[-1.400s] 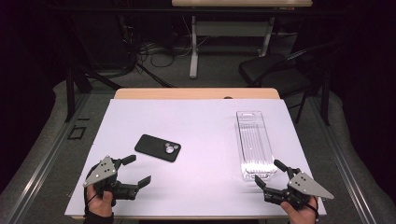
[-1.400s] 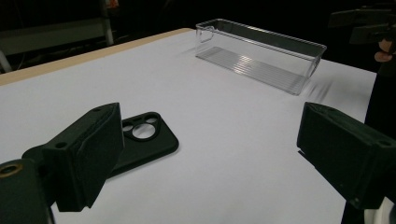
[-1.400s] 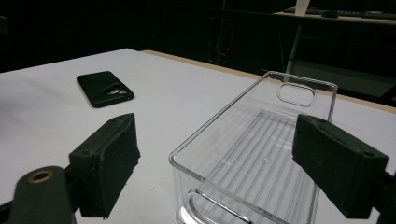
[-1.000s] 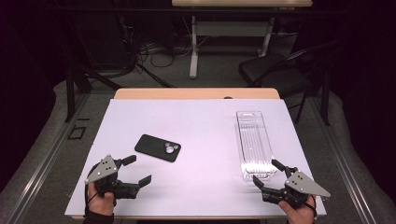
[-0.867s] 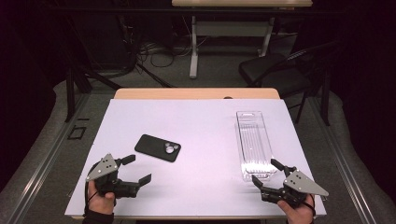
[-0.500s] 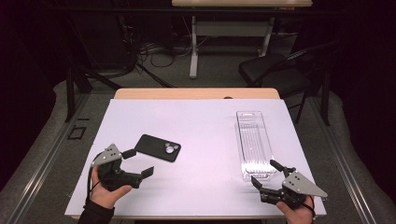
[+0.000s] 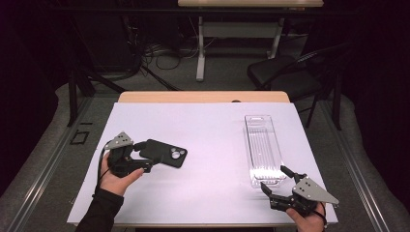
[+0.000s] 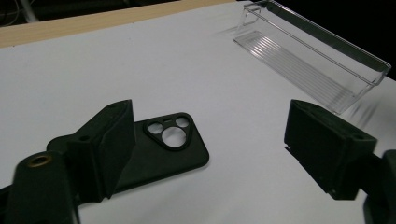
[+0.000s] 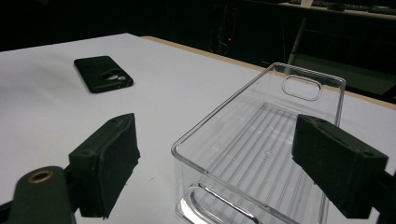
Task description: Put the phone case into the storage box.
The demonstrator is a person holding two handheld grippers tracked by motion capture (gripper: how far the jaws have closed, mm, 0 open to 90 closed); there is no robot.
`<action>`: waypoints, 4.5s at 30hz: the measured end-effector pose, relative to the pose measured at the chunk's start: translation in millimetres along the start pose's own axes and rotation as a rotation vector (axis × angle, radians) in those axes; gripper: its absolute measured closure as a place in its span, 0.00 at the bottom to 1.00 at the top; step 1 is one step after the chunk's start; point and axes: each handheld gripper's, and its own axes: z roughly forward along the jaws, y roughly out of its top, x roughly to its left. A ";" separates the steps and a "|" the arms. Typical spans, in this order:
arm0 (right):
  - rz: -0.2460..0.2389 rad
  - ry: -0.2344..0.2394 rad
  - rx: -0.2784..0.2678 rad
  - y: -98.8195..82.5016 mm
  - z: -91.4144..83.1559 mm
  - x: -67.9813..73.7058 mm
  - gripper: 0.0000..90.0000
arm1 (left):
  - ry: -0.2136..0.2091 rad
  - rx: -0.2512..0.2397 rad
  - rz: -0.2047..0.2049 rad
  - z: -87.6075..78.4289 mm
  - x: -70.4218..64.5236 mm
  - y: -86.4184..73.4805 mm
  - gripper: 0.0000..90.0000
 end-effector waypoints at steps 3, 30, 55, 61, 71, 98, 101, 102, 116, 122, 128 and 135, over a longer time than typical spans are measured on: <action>-0.007 0.000 -0.008 0.5 -0.2 0.4 0.15 | 0.006 0.003 0.003 7.0 -0.2 6.6 0.34; -0.003 0.013 0.001 -0.7 1.6 -0.3 0.15 | 0.094 0.174 -0.017 70.5 20.6 47.9 0.80; 0.000 0.023 0.001 -1.7 1.5 -1.8 0.15 | 0.163 0.360 -0.125 149.6 47.3 25.8 1.00; -0.005 0.026 0.003 -1.9 1.9 -1.5 0.15 | 0.174 0.378 -0.134 156.6 50.6 22.4 1.00; -0.003 0.027 0.001 -1.9 1.2 -2.1 0.15 | 0.174 0.401 -0.135 161.6 51.1 18.6 1.00; 0.001 0.030 0.003 -2.2 1.9 -1.8 0.15 | 0.146 0.445 -0.118 162.5 39.7 11.0 1.00; -0.001 0.030 0.003 -2.2 1.7 -1.9 0.15 | 0.139 0.445 -0.117 161.2 36.4 9.0 1.00; 0.000 0.030 0.003 -2.2 1.7 -2.1 0.15 | 0.135 0.446 -0.111 160.4 35.3 8.5 1.00; 0.001 0.028 0.000 -2.0 1.3 -1.8 0.15 | 0.084 0.464 -0.074 147.1 14.1 -3.8 1.00; 0.004 0.027 0.000 -2.1 1.1 -1.7 0.15 | 0.081 0.473 -0.028 139.8 3.9 -10.4 1.00; -0.003 0.030 0.001 -2.0 1.3 -1.3 0.15 | 0.090 0.476 0.009 136.4 -4.1 -13.9 1.00; 0.006 0.026 -0.004 -2.5 1.3 -1.6 0.15 | 0.078 0.461 -0.004 130.3 -6.4 -19.2 1.00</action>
